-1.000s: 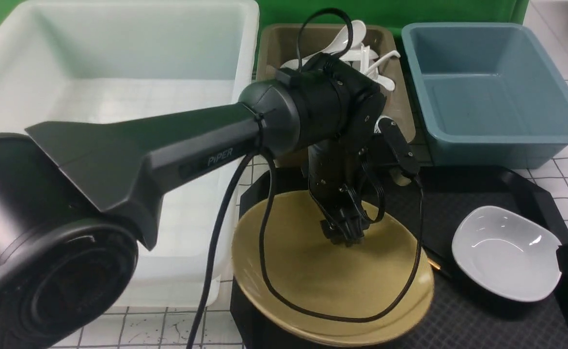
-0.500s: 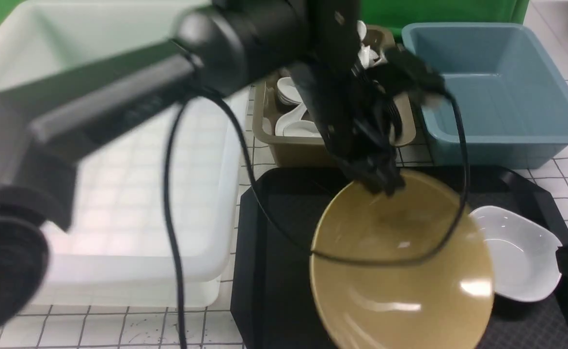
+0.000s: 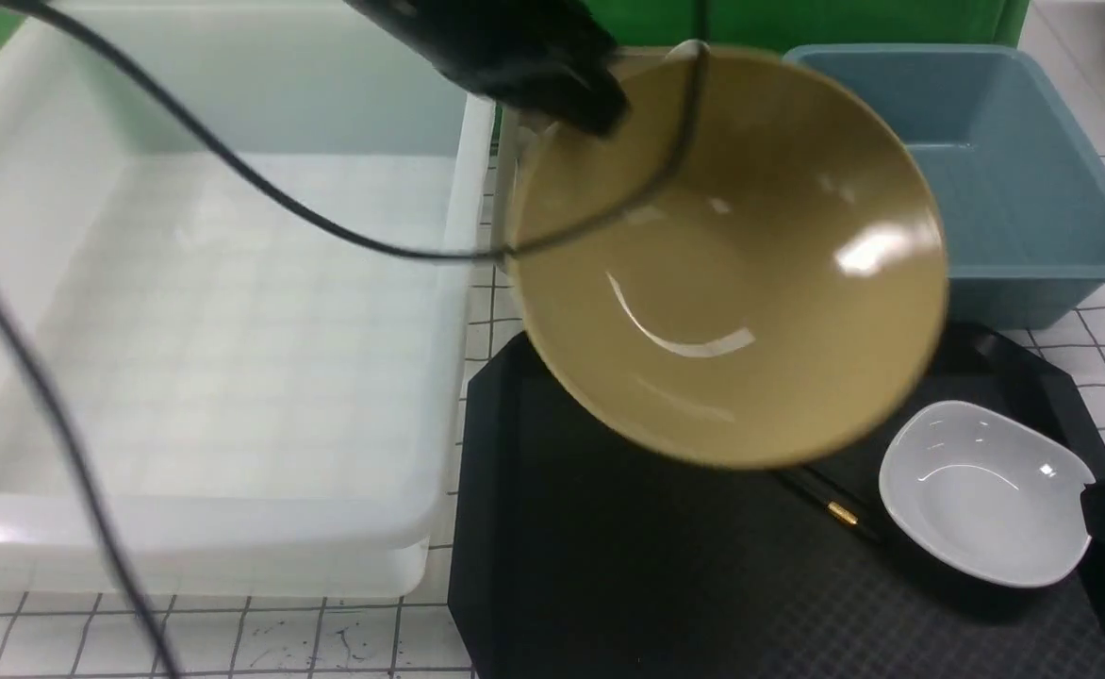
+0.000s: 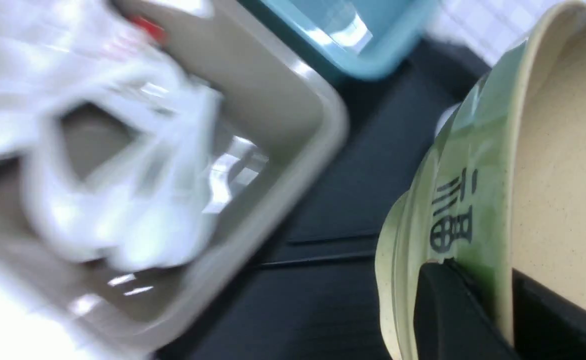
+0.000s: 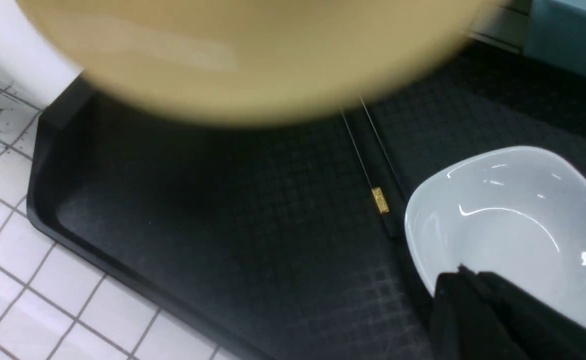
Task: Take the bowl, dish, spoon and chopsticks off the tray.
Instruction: Use the left arm to put the noodle bowl into the large storage box on the left
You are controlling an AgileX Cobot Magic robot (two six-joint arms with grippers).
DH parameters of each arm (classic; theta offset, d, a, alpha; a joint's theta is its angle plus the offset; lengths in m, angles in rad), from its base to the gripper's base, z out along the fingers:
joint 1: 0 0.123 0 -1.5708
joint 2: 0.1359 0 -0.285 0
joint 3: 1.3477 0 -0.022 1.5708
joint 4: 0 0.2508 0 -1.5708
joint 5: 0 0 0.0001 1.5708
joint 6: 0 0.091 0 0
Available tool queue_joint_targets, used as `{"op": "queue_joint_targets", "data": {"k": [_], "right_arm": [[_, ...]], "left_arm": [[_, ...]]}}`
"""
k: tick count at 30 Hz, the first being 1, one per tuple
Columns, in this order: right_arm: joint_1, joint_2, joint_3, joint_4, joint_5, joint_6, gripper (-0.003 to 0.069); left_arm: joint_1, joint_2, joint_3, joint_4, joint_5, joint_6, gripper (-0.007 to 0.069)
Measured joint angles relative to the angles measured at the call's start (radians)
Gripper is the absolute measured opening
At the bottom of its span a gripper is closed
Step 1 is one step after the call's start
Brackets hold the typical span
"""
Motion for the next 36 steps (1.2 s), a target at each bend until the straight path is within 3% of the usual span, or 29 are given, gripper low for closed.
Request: {"op": "queue_joint_targets", "data": {"k": [3,7,9,10,12,19,26,30,34,36], "right_arm": [[0.000,0.000,0.000,0.000,0.000,0.000,0.0048],[0.000,0.000,0.000,0.000,-0.005,0.000,0.0048],[0.000,0.000,0.000,0.000,-0.010,-0.001,0.0048],[0.004,0.000,0.000,0.000,-0.029,-0.020,0.0048],[0.011,0.000,0.000,0.000,-0.050,-0.038,0.0048],[0.022,0.009,0.000,0.001,-0.099,-0.049,0.0048],[0.022,0.048,0.001,0.000,-0.099,-0.039,0.0059],[0.022,0.092,0.001,-0.025,-0.094,-0.036,0.0113],[0.022,0.190,-0.010,-0.122,-0.084,0.072,0.0250],[0.022,0.252,-0.030,-0.190,-0.076,0.143,0.0310]], "left_arm": [[0.171,-0.087,0.001,0.011,0.051,-0.015,0.0009],[0.463,-0.185,0.087,0.116,0.073,-0.060,0.0008],[0.521,-0.193,0.132,0.145,0.069,-0.066,0.0008],[0.613,-0.195,0.239,0.196,0.050,-0.072,0.0009],[0.654,-0.187,0.336,0.225,0.018,-0.080,0.0010],[0.686,-0.175,0.616,0.319,-0.259,-0.147,0.0008],[0.686,-0.138,0.669,0.492,-0.409,-0.379,0.0038],[0.686,-0.134,0.670,0.607,-0.415,-0.485,0.0165],[0.685,-0.186,0.662,0.667,-0.409,-0.622,0.0336],[0.683,-0.215,0.648,0.668,-0.403,-0.651,0.0380]]}}
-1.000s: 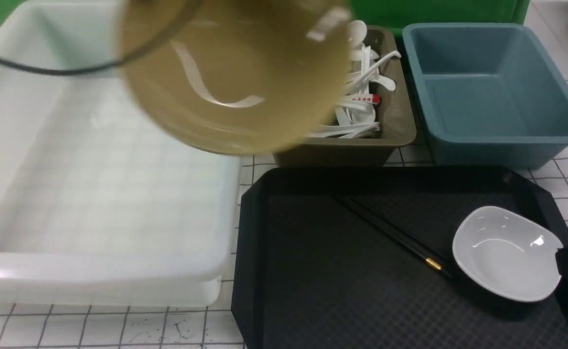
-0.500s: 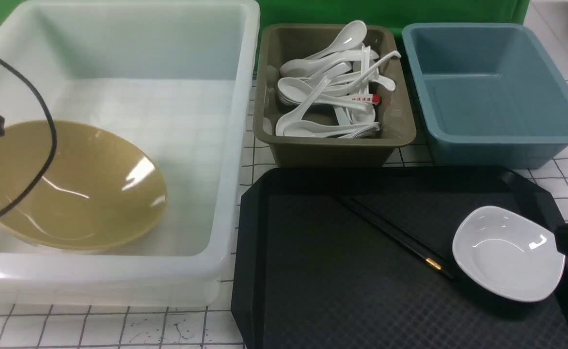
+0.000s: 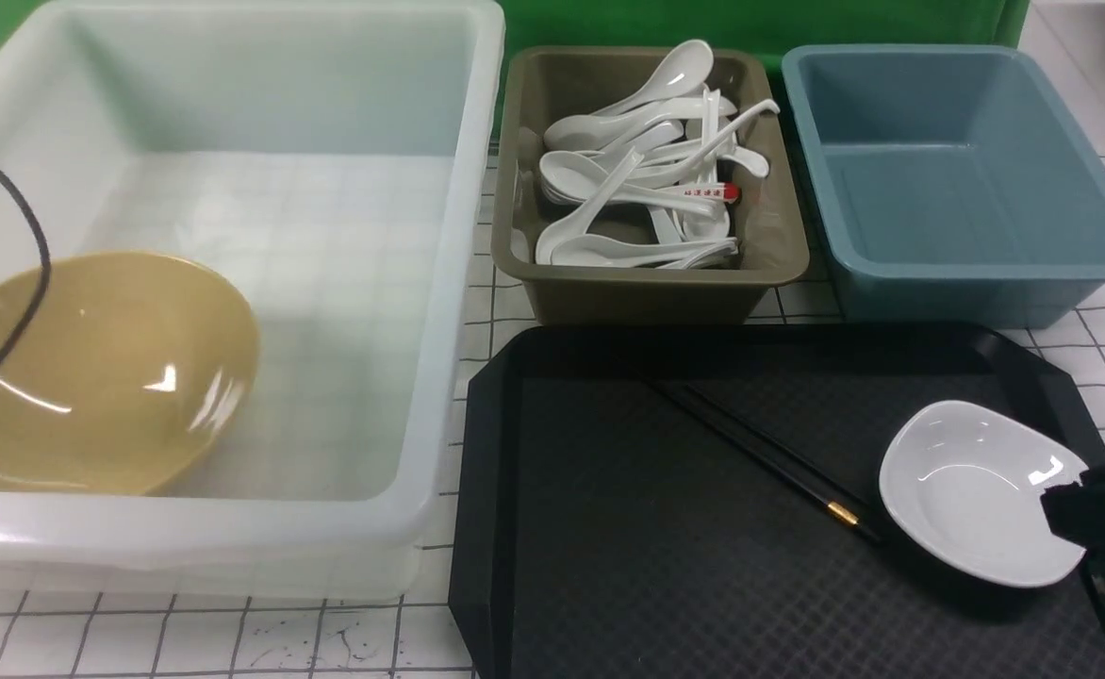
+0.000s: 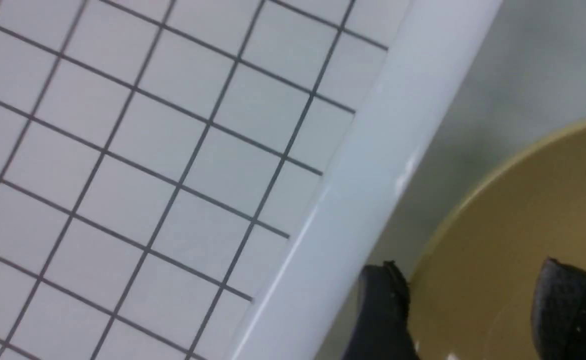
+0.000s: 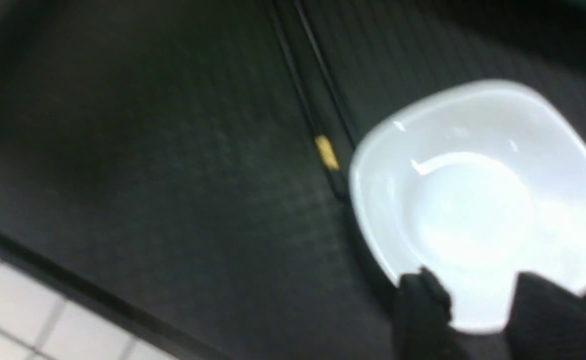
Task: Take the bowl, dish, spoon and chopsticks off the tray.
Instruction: Use the left arm to put the noodle bowl into the large storage box on the left, then use the right arm to grab the plate
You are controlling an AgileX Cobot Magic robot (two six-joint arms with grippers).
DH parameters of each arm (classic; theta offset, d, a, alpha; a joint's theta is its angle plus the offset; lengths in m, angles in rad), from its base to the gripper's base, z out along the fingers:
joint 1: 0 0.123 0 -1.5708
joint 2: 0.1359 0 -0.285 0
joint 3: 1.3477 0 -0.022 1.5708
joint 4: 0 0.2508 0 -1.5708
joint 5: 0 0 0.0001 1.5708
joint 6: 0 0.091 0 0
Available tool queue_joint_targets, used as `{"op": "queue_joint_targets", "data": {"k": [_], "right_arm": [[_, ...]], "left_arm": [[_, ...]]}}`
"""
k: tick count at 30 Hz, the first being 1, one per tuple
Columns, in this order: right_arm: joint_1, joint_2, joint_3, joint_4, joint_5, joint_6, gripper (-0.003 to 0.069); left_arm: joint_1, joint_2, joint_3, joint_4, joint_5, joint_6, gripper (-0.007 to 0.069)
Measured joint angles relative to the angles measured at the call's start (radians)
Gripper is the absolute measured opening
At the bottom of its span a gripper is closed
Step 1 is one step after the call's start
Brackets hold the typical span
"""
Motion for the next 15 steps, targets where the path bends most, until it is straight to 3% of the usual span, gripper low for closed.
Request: {"op": "queue_joint_targets", "data": {"k": [2,5,6,7,9,15], "right_arm": [[0.000,0.097,-0.039,-0.108,-0.006,0.084,0.0390],[0.000,0.155,-0.070,-0.155,-0.026,0.103,0.0424],[0.000,0.247,-0.119,-0.179,-0.046,0.106,0.0446],[0.000,0.247,-0.125,-0.179,-0.047,0.106,0.0447],[0.000,0.364,-0.204,-0.195,-0.045,0.098,0.0457],[-0.006,0.600,-0.384,-0.301,-0.007,0.096,0.0461]], "left_arm": [[-0.007,-0.063,-0.029,-0.031,0.000,-0.002,0.0417],[-0.041,-0.121,-0.035,-0.098,0.000,0.048,0.0406],[-0.098,-0.187,-0.037,-0.167,0.000,0.126,0.0370],[-0.107,-0.195,-0.037,-0.175,0.000,0.126,0.0364],[-0.247,-0.300,-0.038,-0.269,0.001,0.250,0.0282],[-0.466,-0.553,0.054,-0.277,0.016,0.356,0.0093]]}}
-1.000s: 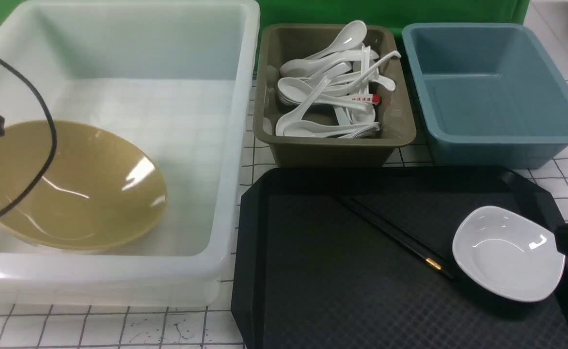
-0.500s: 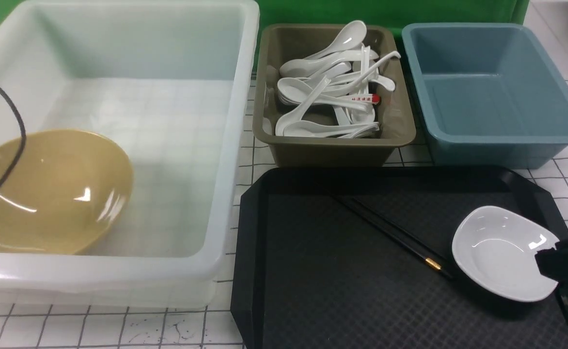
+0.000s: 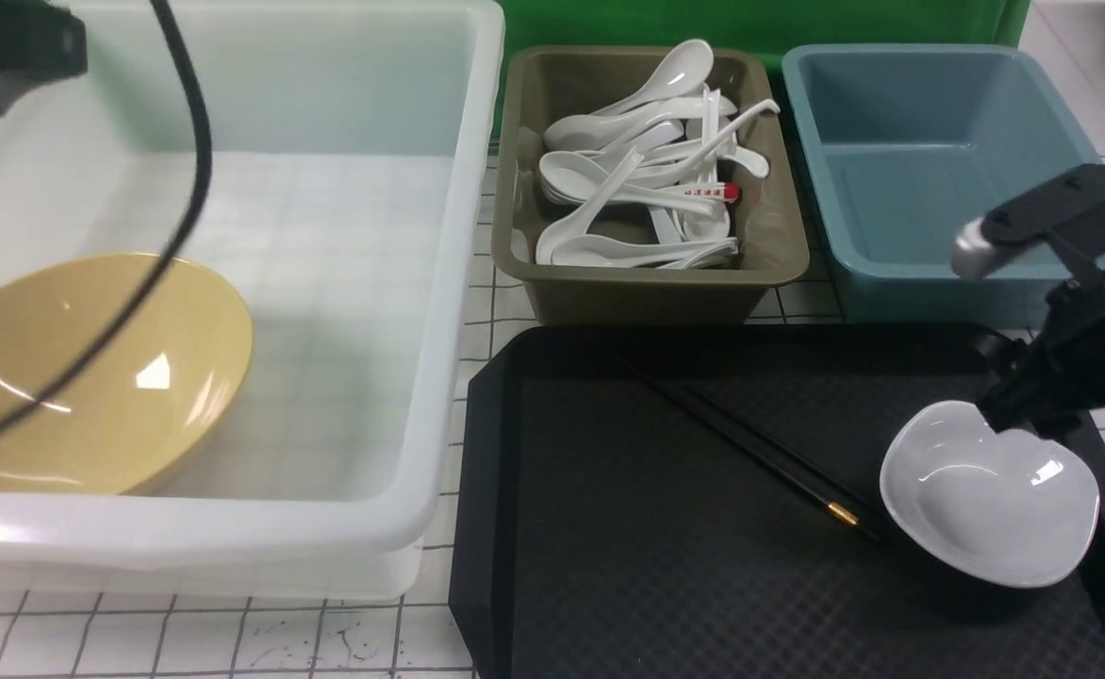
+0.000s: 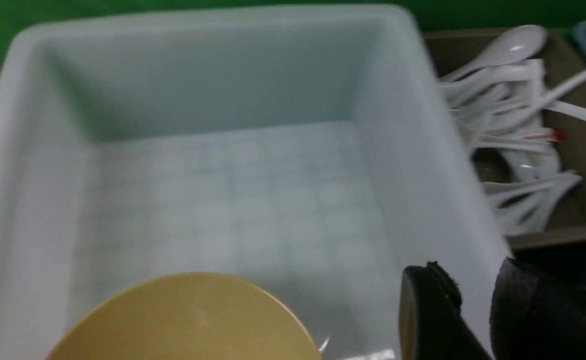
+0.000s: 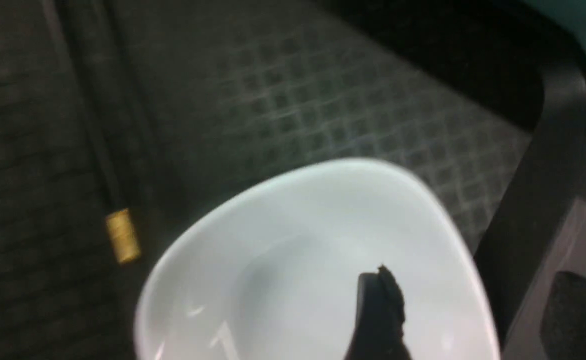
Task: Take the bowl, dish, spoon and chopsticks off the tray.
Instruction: Use the right arm to grab the plate
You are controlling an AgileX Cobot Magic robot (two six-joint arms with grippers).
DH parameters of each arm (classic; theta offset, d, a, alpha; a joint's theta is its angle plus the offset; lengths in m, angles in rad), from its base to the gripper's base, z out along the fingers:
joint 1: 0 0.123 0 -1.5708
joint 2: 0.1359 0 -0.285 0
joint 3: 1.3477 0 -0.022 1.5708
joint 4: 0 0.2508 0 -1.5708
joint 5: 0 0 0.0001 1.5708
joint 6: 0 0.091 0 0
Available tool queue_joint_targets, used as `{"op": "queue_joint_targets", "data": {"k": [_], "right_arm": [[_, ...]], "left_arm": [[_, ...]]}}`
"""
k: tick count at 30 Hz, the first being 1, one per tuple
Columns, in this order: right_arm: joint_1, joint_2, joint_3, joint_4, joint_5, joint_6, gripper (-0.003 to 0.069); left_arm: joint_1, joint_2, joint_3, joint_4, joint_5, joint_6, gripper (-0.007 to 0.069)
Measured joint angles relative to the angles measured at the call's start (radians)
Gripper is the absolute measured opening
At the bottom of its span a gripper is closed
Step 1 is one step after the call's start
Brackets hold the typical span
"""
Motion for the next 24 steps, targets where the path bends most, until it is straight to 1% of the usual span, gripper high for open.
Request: {"op": "queue_joint_targets", "data": {"k": [1,2,3,5,8,9,10,11,14,15,16,17,18,20,21,22,24], "right_arm": [[-0.007,0.032,-0.018,-0.005,0.001,0.000,0.0462],[-0.007,0.032,-0.022,-0.006,0.002,0.000,0.0462],[-0.025,0.084,-0.042,-0.011,0.007,0.000,0.0463],[-0.053,0.147,-0.068,-0.011,0.021,-0.001,0.0463],[-0.086,0.222,-0.107,-0.004,0.068,-0.001,0.0463],[-0.092,0.229,-0.122,0.010,0.078,-0.003,0.0463],[-0.096,0.254,-0.147,0.039,0.108,-0.027,0.0453],[-0.097,0.256,-0.152,0.045,0.116,-0.034,0.0451],[-0.098,0.306,-0.157,0.127,0.190,-0.103,0.0377],[-0.100,0.309,-0.157,0.155,0.207,-0.115,0.0337],[-0.103,0.310,-0.157,0.190,0.228,-0.145,0.0265],[-0.105,0.309,-0.159,0.208,0.244,-0.155,0.0235],[-0.106,0.306,-0.164,0.229,0.262,-0.158,0.0213],[-0.107,0.304,-0.176,0.235,0.284,-0.159,0.0202],[-0.109,0.302,-0.189,0.236,0.304,-0.159,0.0188],[-0.110,0.298,-0.203,0.238,0.329,-0.159,0.0172],[-0.111,0.270,-0.236,0.240,0.387,-0.159,0.0117]], "left_arm": [[-0.018,-0.034,0.023,0.018,0.006,0.000,0.0074],[-0.018,-0.034,0.023,0.018,0.006,0.000,0.0074],[-0.031,-0.101,0.075,0.044,0.019,0.000,0.0040],[-0.035,-0.185,0.149,0.096,0.029,-0.009,0.0010],[-0.036,-0.313,0.276,0.204,0.023,-0.051,-0.0008],[-0.036,-0.334,0.299,0.232,0.020,-0.063,-0.0008],[-0.036,-0.388,0.356,0.292,0.005,-0.099,-0.0011],[-0.036,-0.400,0.363,0.300,0.003,-0.104,-0.0012],[-0.036,-0.468,0.444,0.416,-0.021,-0.182,-0.0012],[-0.036,-0.480,0.467,0.444,-0.029,-0.211,-0.0012],[-0.036,-0.514,0.508,0.531,-0.042,-0.273,-0.0012],[-0.036,-0.527,0.530,0.572,-0.053,-0.316,-0.0012],[-0.036,-0.542,0.550,0.627,-0.062,-0.358,-0.0012],[-0.036,-0.556,0.574,0.684,-0.071,-0.428,-0.0012],[-0.036,-0.563,0.588,0.738,-0.086,-0.491,-0.0012],[-0.036,-0.566,0.593,0.766,-0.089,-0.517,-0.0012],[-0.036,-0.567,0.600,0.817,-0.097,-0.599,-0.0012]]}}
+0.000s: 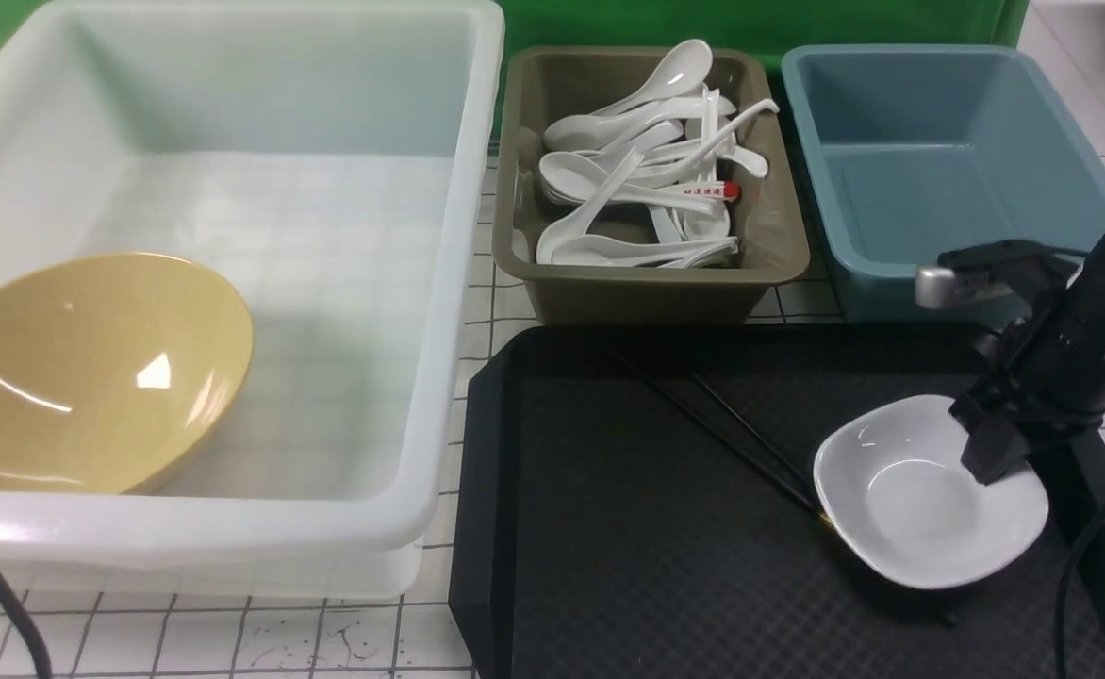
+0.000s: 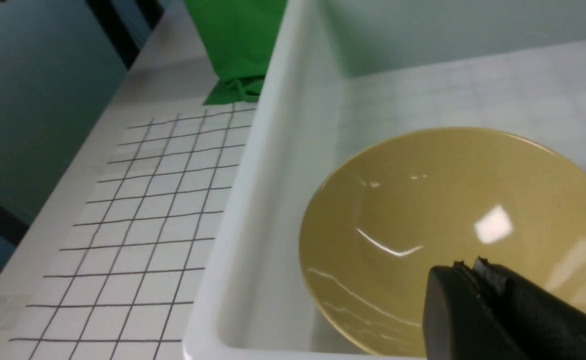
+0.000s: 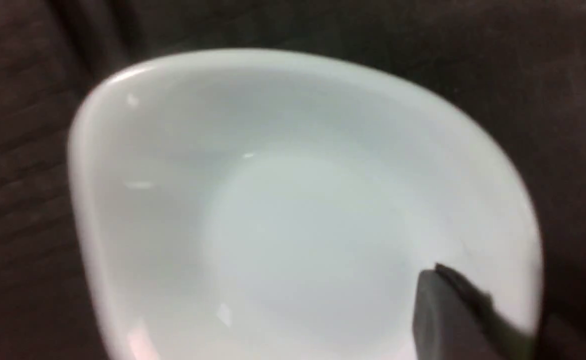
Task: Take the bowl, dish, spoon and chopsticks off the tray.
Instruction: Use the right arm to grab the plate, then use the right arm to put the plate into the large storage box on the left
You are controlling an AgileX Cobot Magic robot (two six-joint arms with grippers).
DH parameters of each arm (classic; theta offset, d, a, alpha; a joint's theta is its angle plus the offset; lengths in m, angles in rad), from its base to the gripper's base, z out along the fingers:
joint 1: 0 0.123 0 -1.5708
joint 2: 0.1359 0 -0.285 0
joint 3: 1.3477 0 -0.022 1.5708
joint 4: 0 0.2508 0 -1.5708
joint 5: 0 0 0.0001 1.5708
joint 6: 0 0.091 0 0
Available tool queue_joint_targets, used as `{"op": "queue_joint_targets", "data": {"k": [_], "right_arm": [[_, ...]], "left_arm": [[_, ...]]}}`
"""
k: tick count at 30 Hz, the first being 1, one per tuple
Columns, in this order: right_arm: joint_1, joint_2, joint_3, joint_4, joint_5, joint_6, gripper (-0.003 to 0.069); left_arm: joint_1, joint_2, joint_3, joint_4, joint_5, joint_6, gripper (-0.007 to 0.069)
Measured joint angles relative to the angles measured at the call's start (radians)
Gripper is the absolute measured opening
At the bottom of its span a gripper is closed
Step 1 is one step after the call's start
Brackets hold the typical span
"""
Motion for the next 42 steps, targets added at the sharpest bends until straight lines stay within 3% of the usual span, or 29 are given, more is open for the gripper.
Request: {"op": "queue_joint_targets", "data": {"k": [3,7,9,11,17,22,26,34,36,37,38,42], "right_arm": [[0.006,-0.073,-0.078,-0.015,0.063,0.015,0.0067],[0.067,-0.166,-0.230,-0.026,0.121,0.073,0.0067],[0.140,-0.188,-0.331,-0.025,0.120,0.108,0.0067],[0.308,-0.177,-0.479,-0.008,0.074,0.140,0.0067],[0.637,0.047,-0.756,-0.015,-0.064,0.138,0.0067],[0.797,0.345,-1.032,-0.208,-0.017,0.185,0.0068],[0.824,0.491,-1.154,-0.273,0.027,0.259,0.0068],[0.824,0.522,-1.123,-0.278,0.019,0.359,0.0093],[0.824,0.523,-1.115,-0.285,0.012,0.379,0.0169],[0.824,0.523,-1.115,-0.285,0.012,0.379,0.0169],[0.824,0.521,-1.114,-0.285,0.011,0.384,0.0239],[0.823,0.485,-1.100,-0.289,0.023,0.391,0.0401]], "left_arm": [[0.000,0.000,0.005,0.037,-0.005,-0.091,-0.0012],[0.000,0.000,0.014,0.047,-0.020,-0.142,-0.0012],[0.000,0.000,0.031,0.050,-0.039,-0.148,-0.0012],[0.000,0.000,0.053,0.050,-0.067,-0.160,-0.0012],[0.000,0.000,0.067,0.052,-0.109,-0.165,-0.0012],[-0.001,0.000,0.067,0.053,-0.113,-0.165,-0.0012],[-0.002,0.000,0.067,0.053,-0.112,-0.169,-0.0012],[-0.002,0.000,0.067,0.053,-0.113,-0.189,-0.0012],[-0.002,0.000,0.067,0.053,-0.116,-0.192,-0.0012],[-0.002,0.000,0.067,0.053,-0.116,-0.192,-0.0012],[-0.002,0.000,0.067,0.053,-0.116,-0.193,-0.0012],[-0.002,0.000,0.067,0.053,-0.116,-0.200,-0.0012]]}}
